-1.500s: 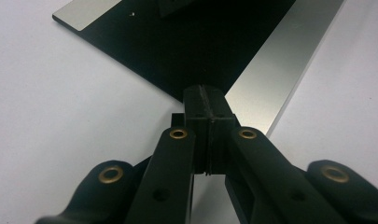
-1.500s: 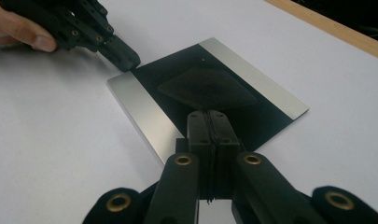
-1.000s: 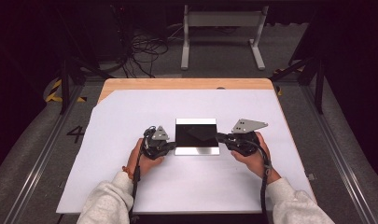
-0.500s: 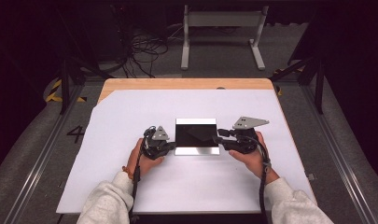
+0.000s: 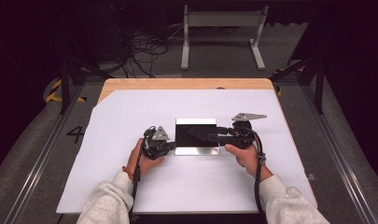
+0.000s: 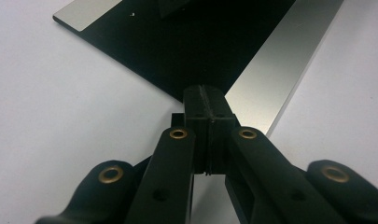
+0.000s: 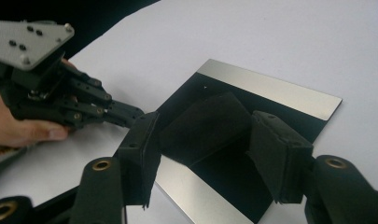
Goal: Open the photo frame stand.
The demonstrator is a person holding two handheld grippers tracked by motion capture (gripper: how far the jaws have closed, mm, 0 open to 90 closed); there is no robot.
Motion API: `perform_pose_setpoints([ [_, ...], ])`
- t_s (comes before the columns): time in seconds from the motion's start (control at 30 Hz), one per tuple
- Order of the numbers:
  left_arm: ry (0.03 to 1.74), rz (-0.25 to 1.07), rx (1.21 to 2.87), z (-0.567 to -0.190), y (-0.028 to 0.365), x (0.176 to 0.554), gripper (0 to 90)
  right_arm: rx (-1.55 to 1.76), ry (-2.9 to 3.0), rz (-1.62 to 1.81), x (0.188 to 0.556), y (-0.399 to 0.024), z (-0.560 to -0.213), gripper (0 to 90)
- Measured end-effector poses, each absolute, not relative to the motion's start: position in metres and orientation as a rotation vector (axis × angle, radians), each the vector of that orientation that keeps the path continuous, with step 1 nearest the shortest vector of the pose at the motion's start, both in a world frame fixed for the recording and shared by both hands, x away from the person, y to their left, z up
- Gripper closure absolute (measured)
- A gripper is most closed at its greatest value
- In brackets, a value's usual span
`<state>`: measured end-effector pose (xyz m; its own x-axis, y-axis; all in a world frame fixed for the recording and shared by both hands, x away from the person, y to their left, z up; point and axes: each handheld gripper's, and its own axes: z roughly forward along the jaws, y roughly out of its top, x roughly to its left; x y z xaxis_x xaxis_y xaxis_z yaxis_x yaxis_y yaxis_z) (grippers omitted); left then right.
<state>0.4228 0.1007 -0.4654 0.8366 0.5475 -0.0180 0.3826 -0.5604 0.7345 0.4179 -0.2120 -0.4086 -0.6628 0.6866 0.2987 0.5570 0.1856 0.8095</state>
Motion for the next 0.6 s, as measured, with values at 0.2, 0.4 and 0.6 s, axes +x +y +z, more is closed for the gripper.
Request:
perform_pose_setpoints([
  [0.2,0.676,0.272,2.232,-0.465,0.101,0.423,89.9,1.350,2.284,1.531,0.424,-0.211,-0.416,41.3],
  [0.4,0.675,0.272,2.233,-0.465,0.101,0.423,89.9,1.437,2.285,1.566,0.428,-0.206,-0.425,39.5],
  [0.6,0.675,0.273,2.233,-0.465,0.101,0.423,89.8,1.460,2.306,1.569,0.429,-0.202,-0.429,42.5],
])
